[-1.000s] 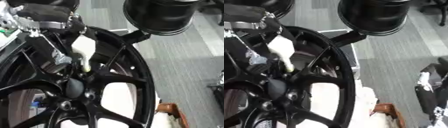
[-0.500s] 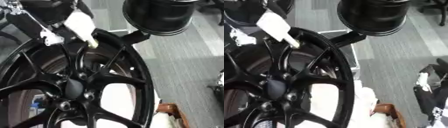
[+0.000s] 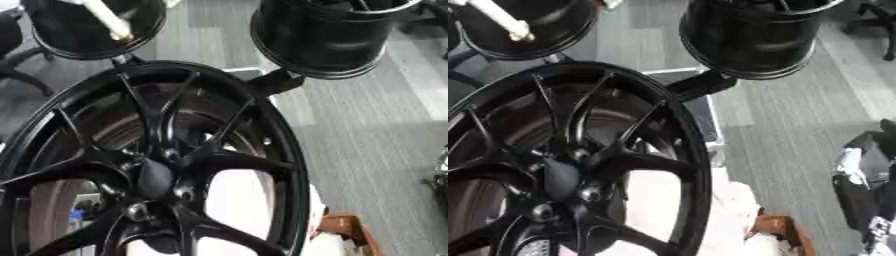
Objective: Pull the pin out of the wheel hub.
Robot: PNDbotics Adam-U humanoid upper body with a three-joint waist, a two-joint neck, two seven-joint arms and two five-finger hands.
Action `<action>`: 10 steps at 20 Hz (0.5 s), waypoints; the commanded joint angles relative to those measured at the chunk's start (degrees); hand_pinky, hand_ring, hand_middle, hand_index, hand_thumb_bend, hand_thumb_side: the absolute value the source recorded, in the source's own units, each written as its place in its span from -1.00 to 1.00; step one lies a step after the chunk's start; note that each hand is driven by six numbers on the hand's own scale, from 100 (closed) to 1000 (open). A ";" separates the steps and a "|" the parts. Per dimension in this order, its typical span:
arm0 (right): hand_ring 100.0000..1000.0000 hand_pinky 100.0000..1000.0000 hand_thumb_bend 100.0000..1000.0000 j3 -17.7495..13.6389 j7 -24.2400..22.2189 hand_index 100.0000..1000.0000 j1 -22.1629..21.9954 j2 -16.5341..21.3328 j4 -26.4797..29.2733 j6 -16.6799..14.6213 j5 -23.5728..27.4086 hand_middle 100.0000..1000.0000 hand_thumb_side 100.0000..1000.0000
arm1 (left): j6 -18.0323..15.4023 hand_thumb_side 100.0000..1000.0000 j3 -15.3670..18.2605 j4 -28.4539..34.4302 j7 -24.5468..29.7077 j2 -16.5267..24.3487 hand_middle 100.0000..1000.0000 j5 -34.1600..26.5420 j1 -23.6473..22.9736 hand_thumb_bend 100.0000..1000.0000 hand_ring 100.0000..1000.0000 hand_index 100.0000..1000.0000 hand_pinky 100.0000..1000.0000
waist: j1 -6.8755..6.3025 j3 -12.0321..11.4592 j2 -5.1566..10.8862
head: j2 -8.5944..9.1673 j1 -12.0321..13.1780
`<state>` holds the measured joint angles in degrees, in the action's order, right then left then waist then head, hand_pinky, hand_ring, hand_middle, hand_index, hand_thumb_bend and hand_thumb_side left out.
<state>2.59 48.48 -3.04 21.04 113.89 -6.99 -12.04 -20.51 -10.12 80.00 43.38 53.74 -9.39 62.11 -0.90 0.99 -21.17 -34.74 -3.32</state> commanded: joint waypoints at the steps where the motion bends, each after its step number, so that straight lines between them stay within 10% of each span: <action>1: 0.46 0.67 -1.00 -0.71 0.36 0.52 -0.02 1.45 0.70 -0.08 -0.72 0.12 -0.34 | -7.20 -0.63 5.89 -3.54 8.55 5.70 -0.69 -3.52 -2.03 -1.00 -0.24 -0.51 0.08 | 0.17 -0.25 1.51 | -0.11 -0.16; 10: 0.46 0.67 -1.00 -1.15 0.42 0.52 -0.12 1.42 0.70 -0.37 -0.72 0.12 -0.36 | -5.22 -0.56 14.48 -14.02 -1.76 12.61 -0.70 -3.08 -12.92 -1.00 -0.23 -0.52 0.04 | 1.00 -0.89 1.90 | 0.02 0.37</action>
<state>2.10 48.81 -3.10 21.05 113.89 -7.22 -12.42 -23.05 2.66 66.62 40.72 62.90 -13.21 48.67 0.20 0.21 -20.57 -35.05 -3.16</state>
